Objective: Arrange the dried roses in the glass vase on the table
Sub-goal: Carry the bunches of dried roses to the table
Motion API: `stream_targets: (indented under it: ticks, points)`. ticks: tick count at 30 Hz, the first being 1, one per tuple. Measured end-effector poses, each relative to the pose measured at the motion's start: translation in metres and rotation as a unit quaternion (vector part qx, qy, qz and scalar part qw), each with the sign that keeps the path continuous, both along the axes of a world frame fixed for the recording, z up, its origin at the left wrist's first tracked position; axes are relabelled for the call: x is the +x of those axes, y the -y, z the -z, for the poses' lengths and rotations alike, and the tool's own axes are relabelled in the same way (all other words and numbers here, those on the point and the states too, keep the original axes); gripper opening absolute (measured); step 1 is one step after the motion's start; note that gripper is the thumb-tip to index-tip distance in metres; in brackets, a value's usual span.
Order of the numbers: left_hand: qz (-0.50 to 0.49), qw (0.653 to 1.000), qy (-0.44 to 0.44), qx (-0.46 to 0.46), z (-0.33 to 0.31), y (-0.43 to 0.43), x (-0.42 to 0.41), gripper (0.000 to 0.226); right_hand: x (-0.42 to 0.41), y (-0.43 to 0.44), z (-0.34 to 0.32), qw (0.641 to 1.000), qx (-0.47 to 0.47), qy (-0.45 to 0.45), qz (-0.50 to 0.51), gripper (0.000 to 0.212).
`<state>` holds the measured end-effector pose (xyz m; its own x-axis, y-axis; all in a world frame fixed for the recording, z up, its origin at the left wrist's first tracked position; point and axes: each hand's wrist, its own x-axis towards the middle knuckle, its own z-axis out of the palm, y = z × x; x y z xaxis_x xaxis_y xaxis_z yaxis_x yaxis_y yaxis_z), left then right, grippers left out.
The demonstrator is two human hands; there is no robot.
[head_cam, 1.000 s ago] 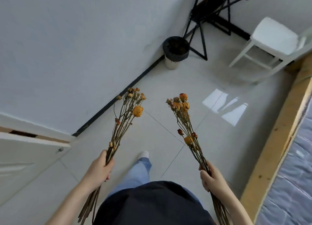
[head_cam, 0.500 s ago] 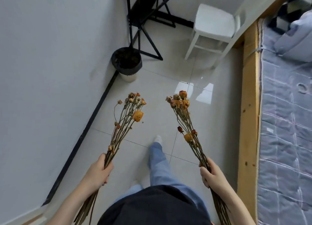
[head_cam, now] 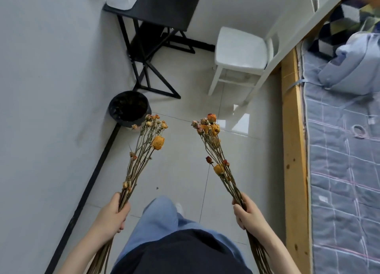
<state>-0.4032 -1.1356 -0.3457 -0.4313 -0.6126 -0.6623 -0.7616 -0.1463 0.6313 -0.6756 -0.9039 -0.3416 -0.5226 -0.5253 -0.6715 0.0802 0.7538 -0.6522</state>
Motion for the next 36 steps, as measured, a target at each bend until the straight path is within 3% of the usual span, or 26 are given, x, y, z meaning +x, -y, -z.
stream_targets:
  ticks: [21, 36]
  points:
    - [0.102, 0.993, -0.028, -0.045, 0.005, 0.275, -0.315, 0.013, -0.258, 0.228, -0.003, 0.995, 0.003, -0.024, 0.098, 0.006]
    - [0.058, 0.997, 0.009, -0.047, 0.012, 0.361, -0.524, 0.01, -0.5, 0.347, 0.009, 1.0, -0.008, -0.008, 0.029, 0.006]
